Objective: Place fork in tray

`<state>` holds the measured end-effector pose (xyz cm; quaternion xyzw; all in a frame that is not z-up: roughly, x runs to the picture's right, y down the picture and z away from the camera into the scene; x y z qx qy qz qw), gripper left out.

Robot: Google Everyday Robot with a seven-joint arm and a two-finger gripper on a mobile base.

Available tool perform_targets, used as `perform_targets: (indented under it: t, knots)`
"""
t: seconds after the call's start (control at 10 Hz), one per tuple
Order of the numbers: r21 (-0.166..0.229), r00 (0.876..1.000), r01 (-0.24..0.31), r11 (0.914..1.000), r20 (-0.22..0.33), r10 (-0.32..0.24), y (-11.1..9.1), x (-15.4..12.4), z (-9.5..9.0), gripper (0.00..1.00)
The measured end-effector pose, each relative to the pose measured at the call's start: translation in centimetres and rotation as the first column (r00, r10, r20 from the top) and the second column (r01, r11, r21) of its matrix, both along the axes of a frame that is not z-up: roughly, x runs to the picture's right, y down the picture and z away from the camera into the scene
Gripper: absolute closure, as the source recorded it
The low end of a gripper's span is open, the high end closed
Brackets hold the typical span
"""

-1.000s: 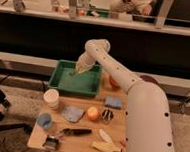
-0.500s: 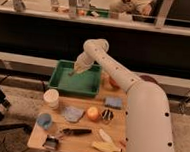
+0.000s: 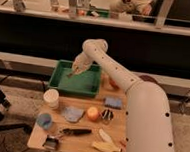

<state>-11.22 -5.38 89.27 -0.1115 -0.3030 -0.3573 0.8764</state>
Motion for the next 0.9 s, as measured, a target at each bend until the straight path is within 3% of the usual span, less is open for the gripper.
perform_targets:
  t: [0.1, 0.2, 0.7, 0.9]
  knots:
    - [-0.002, 1.0, 0.003, 1.0, -0.001, -0.003, 0.2, -0.1, 0.1, 0.23]
    - [-0.002, 1.0, 0.002, 1.0, -0.005, -0.002, 0.2, -0.2, 0.3, 0.2]
    - [-0.017, 0.997, -0.039, 0.9991, -0.069, 0.038, 0.0, 0.1, 1.6, 0.24]
    - [-0.02, 0.999, -0.021, 0.9996, -0.041, 0.02, 0.2, 0.8, 1.4, 0.21]
